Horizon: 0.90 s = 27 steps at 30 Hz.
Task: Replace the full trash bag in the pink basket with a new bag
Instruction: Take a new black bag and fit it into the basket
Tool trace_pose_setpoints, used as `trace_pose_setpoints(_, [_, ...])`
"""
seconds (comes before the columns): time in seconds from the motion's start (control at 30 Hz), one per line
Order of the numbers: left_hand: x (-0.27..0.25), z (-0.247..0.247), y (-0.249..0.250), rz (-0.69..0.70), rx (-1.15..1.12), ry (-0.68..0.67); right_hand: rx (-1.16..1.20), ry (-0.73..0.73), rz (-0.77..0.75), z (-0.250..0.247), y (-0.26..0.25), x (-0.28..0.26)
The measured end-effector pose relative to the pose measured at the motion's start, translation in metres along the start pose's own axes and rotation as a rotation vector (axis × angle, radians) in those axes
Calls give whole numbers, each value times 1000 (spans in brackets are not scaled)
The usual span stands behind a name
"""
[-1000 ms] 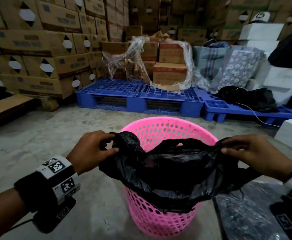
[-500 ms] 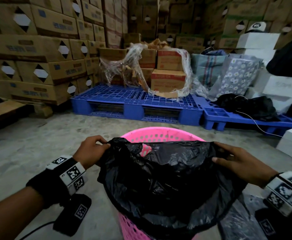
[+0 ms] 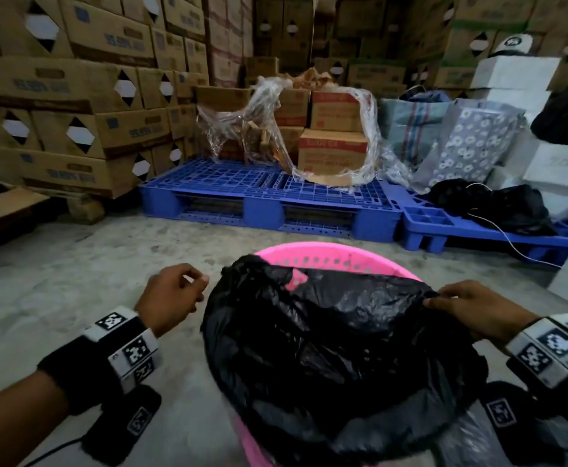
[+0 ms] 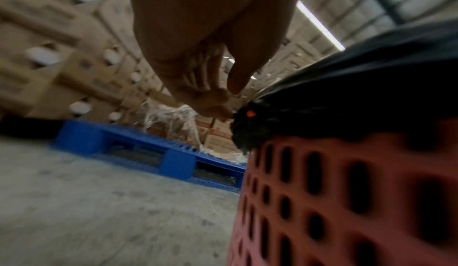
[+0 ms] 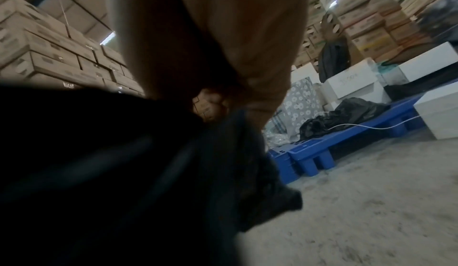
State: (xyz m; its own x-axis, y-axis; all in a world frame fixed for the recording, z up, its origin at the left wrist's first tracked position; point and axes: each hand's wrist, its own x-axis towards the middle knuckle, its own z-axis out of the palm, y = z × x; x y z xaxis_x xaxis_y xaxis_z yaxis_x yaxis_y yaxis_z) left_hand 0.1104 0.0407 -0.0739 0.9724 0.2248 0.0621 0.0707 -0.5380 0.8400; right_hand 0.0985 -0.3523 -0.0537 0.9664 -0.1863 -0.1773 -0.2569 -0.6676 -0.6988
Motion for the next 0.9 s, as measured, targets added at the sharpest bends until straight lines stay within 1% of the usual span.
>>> trace_pose_setpoints(0.03, [-13,-4,1,14,33,-8,35,-11,35,-2,2,-7])
trace_pose_setpoints(0.07, [-28,-7,4,-6,39,-43,81,-31,69,-4,3,-17])
trace_pose_setpoints(0.17, [-72,-11,15,-146,-12,-207,308,-104,168,-2,6,-53])
trace_pose_setpoints(0.2, [-85,-10,19,-176,-38,-265,362,-149,186,1,6,-66])
trace_pose_setpoints(0.23, [-99,-6,22,-186,-70,-322,382,-198,194,5,7,-78])
trace_pose_setpoints(0.3, [-115,2,25,-150,-131,-393,365,-285,180,13,6,-104])
trace_pose_setpoints(0.33, [-117,6,25,-121,-150,-392,354,-308,166,16,6,-115])
trace_pose_setpoints(0.4, [-109,10,21,-84,-183,-348,304,-370,138,19,3,-135])
trace_pose_setpoints(0.47, [-90,9,18,-38,-198,-318,205,-395,108,14,0,-145])
trace_pose_setpoints(0.5, [-78,7,17,-11,-186,-319,129,-364,67,11,1,-143])
trace_pose_setpoints(0.53, [-64,4,15,13,-151,-330,27,-281,-25,6,3,-139])
trace_pose_setpoints(0.57, [-52,0,15,30,-95,-342,-122,-166,-169,-2,3,-133])
trace_pose_setpoints(0.6, [-42,-5,15,37,-26,-343,-256,-84,-325,-7,2,-127])
trace_pose_setpoints(0.63, [-36,-10,18,40,60,-336,-411,-74,-441,-11,1,-121])
trace_pose_setpoints(0.67, [-31,-14,20,54,166,-308,-565,-115,-520,-13,4,-113])
trace_pose_setpoints(0.7, [-32,-17,24,88,264,-260,-697,-155,-556,-13,5,-107])
trace_pose_setpoints(0.73, [-37,-19,29,158,329,-203,-794,-172,-608,-11,8,-101])
trace_pose_setpoints(0.8, [-58,-19,42,370,331,-138,-830,-212,-696,-9,6,-103])
trace_pose_setpoints(0.83, [-74,-18,49,472,301,-160,-843,-225,-713,-10,6,-105])
trace_pose_setpoints(0.9, [-104,-16,55,634,282,-264,-906,-211,-793,-3,2,-110])
